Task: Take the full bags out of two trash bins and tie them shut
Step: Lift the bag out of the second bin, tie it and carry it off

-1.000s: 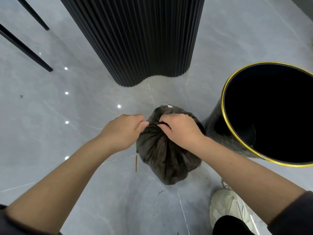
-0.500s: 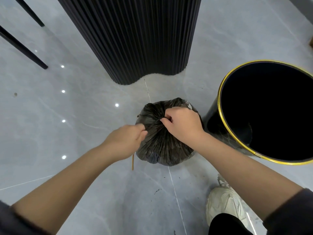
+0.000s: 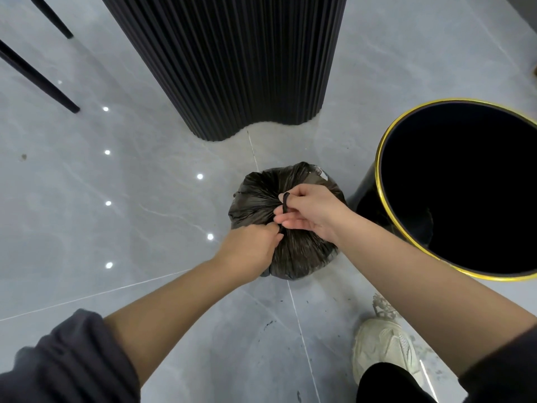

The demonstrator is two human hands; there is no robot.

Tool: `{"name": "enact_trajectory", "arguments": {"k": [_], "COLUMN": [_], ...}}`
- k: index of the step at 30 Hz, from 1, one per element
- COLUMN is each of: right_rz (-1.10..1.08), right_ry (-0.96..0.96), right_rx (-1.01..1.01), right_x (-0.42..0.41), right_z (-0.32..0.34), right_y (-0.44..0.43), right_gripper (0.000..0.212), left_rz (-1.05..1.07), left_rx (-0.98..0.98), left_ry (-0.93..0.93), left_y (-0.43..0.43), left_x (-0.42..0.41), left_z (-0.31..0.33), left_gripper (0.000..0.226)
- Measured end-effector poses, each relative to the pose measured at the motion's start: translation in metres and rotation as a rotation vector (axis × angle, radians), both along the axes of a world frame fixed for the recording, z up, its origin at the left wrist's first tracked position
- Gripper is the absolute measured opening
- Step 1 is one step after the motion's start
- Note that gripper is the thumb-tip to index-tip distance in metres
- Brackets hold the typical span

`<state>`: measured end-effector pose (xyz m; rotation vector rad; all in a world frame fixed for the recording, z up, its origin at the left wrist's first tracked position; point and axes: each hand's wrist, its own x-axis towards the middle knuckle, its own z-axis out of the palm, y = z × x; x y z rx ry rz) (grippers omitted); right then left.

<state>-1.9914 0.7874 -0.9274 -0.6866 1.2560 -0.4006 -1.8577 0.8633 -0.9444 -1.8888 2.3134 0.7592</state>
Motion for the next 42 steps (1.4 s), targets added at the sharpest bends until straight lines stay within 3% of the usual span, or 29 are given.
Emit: {"name": "enact_trajectory", "arguments": {"k": [5,9,12,18,25,30,35,39,42], "right_rz": [0.409,0.710,0.797,0.748,0.818,0.858,0.912,0.894,0.831], "right_ry": [0.440,0.853,0.887,0.685,0.499,0.411,0.369,0.368,0.371], "right_rx": [-0.528,-0.976,-1.234,-1.601,-1.714,-1.767,-1.689,-1.679,-1.698], "right_x": [-0.003,-0.007,-0.015,-0.038,-0.055,-0.054,-0.048,-0.049,-0.049], "right_z": [-0.002,-0.006,-0.015,-0.025,-0.032,-0.027,-0.029,-0.032,-0.037], "right_y": [0.001,0.004,0.013,0.026,0.020,0.016,0.020,0.021,0.023], "right_gripper": [0.013,0.013,0.009,0.024,0.019,0.020,0.019,0.017,0.014], "left_rz": [0.042,0.225,0.411,0.623,0.609,0.604,0.621,0.541,0.614], "left_rx": [0.039,-0.011,0.021,0.125,0.163,0.369,0.569,0.517,0.446], "left_ry": [0.042,0.131,0.316,0.604,0.793,0.811,0.881,0.815,0.805], "left_y": [-0.004,-0.014,-0.021,-0.035,-0.044,-0.050,-0.052,-0.052,-0.050], "left_x": [0.015,0.031,0.040,0.038,0.025,0.016,0.012,0.014,0.015], "left_z": [0.007,0.010,0.013,0.019,0.027,0.033,0.030,0.024,0.017], "left_gripper": [0.036,0.033,0.028,0.026,0.012,0.028,0.043,0.028,0.010]}}
